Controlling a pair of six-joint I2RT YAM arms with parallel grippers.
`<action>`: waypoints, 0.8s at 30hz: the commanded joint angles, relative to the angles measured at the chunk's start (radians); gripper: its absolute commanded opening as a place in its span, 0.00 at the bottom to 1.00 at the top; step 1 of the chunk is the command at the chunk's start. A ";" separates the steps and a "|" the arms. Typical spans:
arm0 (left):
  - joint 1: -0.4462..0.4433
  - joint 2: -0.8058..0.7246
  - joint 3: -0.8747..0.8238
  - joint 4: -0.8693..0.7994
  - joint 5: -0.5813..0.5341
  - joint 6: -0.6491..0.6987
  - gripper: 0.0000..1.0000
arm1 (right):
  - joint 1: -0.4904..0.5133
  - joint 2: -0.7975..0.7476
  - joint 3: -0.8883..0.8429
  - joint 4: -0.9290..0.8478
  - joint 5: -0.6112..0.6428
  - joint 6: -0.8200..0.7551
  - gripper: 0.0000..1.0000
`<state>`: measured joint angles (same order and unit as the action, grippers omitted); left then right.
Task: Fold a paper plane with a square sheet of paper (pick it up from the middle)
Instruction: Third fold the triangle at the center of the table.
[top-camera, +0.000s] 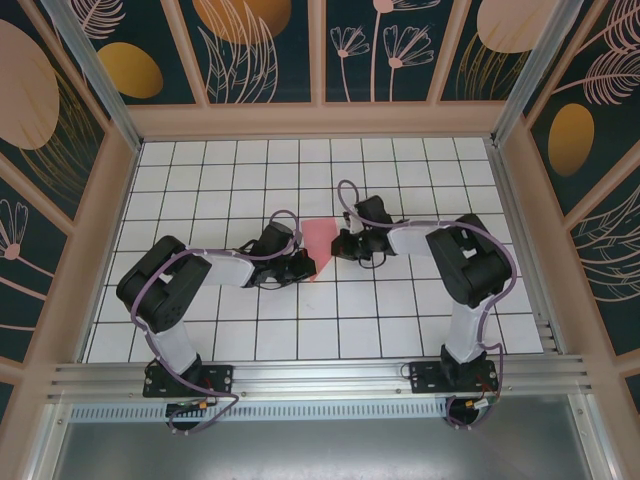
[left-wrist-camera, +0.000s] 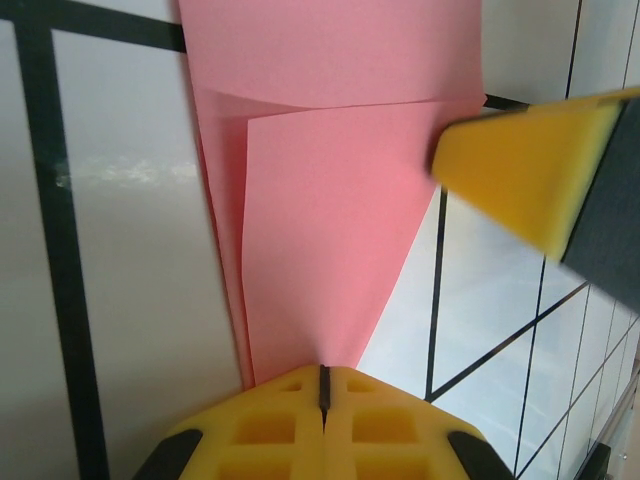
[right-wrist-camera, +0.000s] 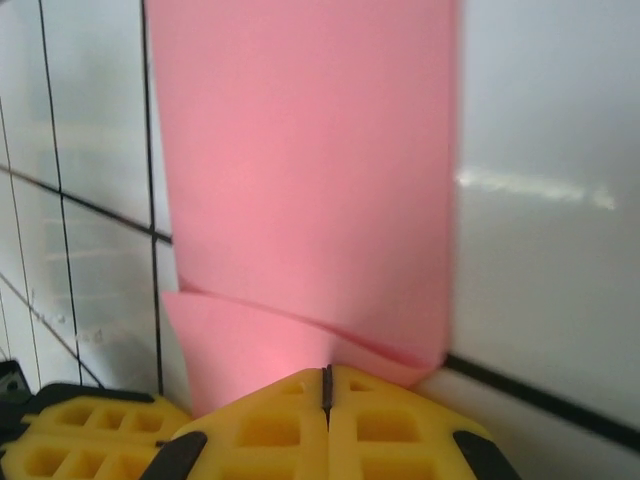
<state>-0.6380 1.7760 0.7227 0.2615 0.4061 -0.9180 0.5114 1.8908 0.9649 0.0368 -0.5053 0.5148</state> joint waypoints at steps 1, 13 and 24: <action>0.008 0.052 -0.053 -0.218 -0.139 0.025 0.00 | -0.051 0.046 0.040 -0.035 0.102 0.001 0.00; 0.009 0.041 -0.036 -0.205 -0.133 0.031 0.00 | -0.004 -0.120 0.003 -0.017 0.029 -0.003 0.00; 0.008 0.032 -0.013 -0.205 -0.128 0.046 0.00 | 0.030 -0.002 0.022 0.003 -0.015 0.016 0.00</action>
<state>-0.6380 1.7737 0.7364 0.2352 0.3992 -0.9073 0.5442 1.8515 0.9768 0.0296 -0.4984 0.5301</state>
